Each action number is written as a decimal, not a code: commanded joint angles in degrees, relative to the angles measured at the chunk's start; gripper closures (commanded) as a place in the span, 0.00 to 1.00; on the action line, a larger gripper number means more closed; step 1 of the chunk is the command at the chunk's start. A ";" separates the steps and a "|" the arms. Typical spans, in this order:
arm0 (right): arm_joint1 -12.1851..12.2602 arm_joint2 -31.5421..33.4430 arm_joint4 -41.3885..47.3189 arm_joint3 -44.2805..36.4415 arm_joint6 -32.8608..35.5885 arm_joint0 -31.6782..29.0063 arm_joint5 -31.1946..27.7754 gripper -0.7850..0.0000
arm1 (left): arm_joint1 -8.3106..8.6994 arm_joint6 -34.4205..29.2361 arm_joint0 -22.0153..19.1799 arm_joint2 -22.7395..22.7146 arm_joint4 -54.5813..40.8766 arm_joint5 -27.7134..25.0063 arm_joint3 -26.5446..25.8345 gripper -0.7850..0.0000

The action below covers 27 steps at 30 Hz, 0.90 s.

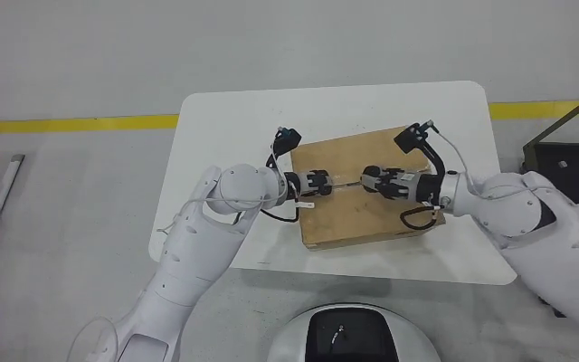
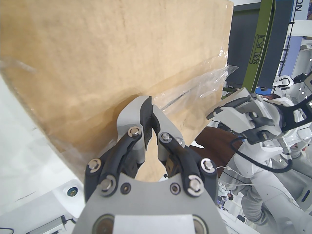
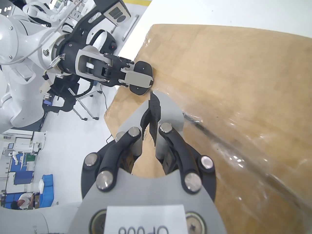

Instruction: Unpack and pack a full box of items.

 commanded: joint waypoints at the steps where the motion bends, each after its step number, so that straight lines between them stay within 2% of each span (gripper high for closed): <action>1: -0.28 -1.46 -1.80 0.73 0.12 0.91 0.51 1.00 | 0.00 -0.14 0.11 -0.05 0.10 -0.06 -0.07 1.00; 5: -0.81 -2.97 -2.86 2.92 -0.29 2.12 1.61 1.00 | -0.01 -0.35 0.30 -0.15 0.20 -0.06 -0.16 1.00; 10: -0.70 -1.56 -2.64 4.06 -0.04 1.74 1.58 1.00 | 0.08 -0.34 0.47 -0.86 0.33 -0.09 0.04 1.00; 27: 1.71 12.69 0.96 3.56 1.44 -7.00 1.94 1.00 | 0.12 -0.79 0.83 -1.86 0.53 -0.66 0.22 1.00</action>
